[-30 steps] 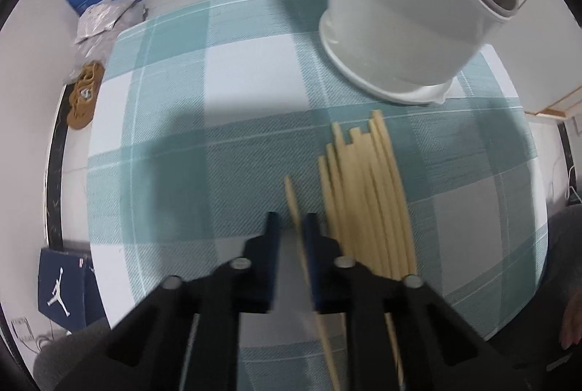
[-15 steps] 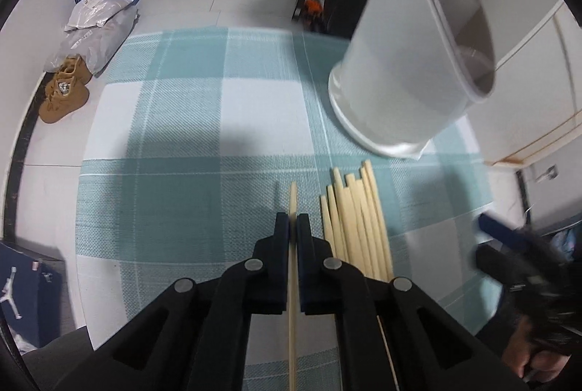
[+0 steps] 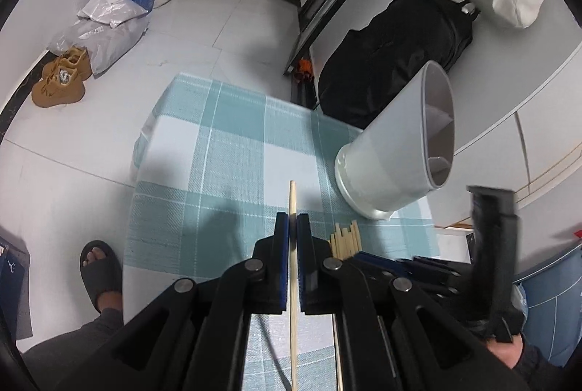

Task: Organize utensils
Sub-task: 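Lift the chopstick with the left gripper while the right gripper approaches the bundle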

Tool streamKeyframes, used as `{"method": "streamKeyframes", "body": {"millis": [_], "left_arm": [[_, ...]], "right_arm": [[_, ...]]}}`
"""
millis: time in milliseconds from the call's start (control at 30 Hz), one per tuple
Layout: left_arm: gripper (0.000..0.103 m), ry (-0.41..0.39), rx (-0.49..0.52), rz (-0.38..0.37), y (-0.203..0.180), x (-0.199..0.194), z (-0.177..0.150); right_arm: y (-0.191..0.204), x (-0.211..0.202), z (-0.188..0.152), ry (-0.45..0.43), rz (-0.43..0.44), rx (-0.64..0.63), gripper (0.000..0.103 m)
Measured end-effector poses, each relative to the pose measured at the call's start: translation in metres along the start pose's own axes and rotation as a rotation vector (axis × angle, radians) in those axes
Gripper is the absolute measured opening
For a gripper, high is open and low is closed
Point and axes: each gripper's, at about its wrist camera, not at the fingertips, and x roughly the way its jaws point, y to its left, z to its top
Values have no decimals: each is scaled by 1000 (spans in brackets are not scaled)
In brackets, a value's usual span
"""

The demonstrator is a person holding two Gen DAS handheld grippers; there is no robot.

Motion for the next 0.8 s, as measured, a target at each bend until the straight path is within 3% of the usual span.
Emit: {"method": "streamKeyframes", "body": {"millis": [200,267,433,600,800], "left_arm": [[0,-16,13,-40,2,-7,4],[0,-15,16,-54,3,-11,5],[0,-18,23,-60,3,-13,6],[0,-19,46,-49,-2,-17,1],[0,-47,119,-42,-24,-31,-5]], "right_arm": [[10,11,12,51,-92,-13,14],[13,15,15,53,-125,-18,6],[17,15,14,33,-129,0,4],[10,-12,8,-60,-73,3,4],[5,-63,-12,-252,46,-7,0]]}}
